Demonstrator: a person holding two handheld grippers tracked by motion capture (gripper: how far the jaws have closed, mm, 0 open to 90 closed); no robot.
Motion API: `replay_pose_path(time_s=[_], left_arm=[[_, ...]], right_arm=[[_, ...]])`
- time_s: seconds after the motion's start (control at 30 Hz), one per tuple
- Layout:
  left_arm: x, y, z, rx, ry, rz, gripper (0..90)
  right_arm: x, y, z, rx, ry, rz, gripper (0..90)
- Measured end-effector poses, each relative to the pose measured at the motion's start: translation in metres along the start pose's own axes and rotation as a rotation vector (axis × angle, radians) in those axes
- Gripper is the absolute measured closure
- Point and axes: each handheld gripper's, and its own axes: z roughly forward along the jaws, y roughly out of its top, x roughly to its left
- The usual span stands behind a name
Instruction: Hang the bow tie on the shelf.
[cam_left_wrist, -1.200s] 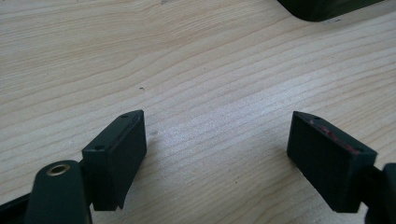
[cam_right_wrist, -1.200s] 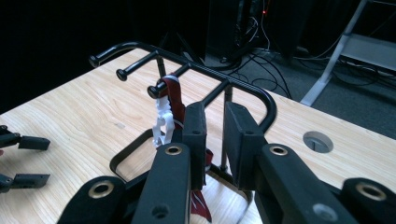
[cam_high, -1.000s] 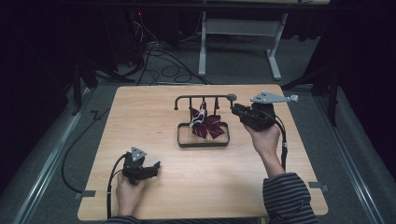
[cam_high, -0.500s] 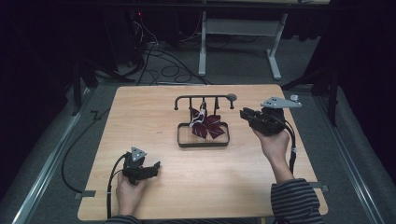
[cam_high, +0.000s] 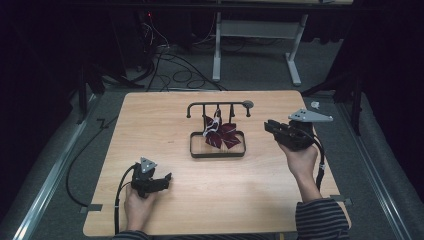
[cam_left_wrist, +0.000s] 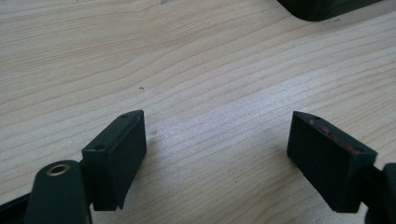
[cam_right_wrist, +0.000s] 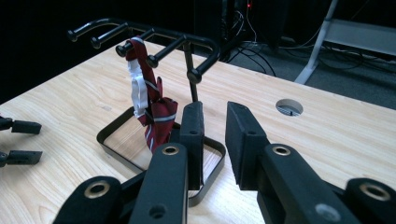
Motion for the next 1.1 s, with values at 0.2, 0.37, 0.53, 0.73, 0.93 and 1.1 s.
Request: replay_pose_path(time_s=[0.2,0.37,0.53,0.73,0.93,1.1], left_arm=[[0.000,0.000,0.000,0.000,0.000,0.000,20.3],[0.000,0.000,0.000,0.000,0.000,0.000,20.3],[0.000,0.000,0.000,0.001,0.000,0.001,20.3],[0.000,0.000,0.000,0.001,0.000,0.001,20.3],[0.000,0.000,0.000,0.001,0.000,0.001,20.3],[0.000,0.000,0.000,0.001,0.000,0.001,20.3]], right_arm=[[-0.002,-0.007,-0.005,-0.005,0.002,0.007,78.2],[-0.006,-0.014,-0.009,-0.010,0.005,0.020,78.0],[-0.009,-0.021,-0.013,-0.005,0.002,0.030,77.8],[-0.010,-0.030,-0.018,-0.004,0.006,0.045,77.6],[-0.007,-0.037,-0.018,-0.003,0.009,0.047,77.4],[-0.007,-0.045,-0.019,0.000,0.013,0.060,77.0]])
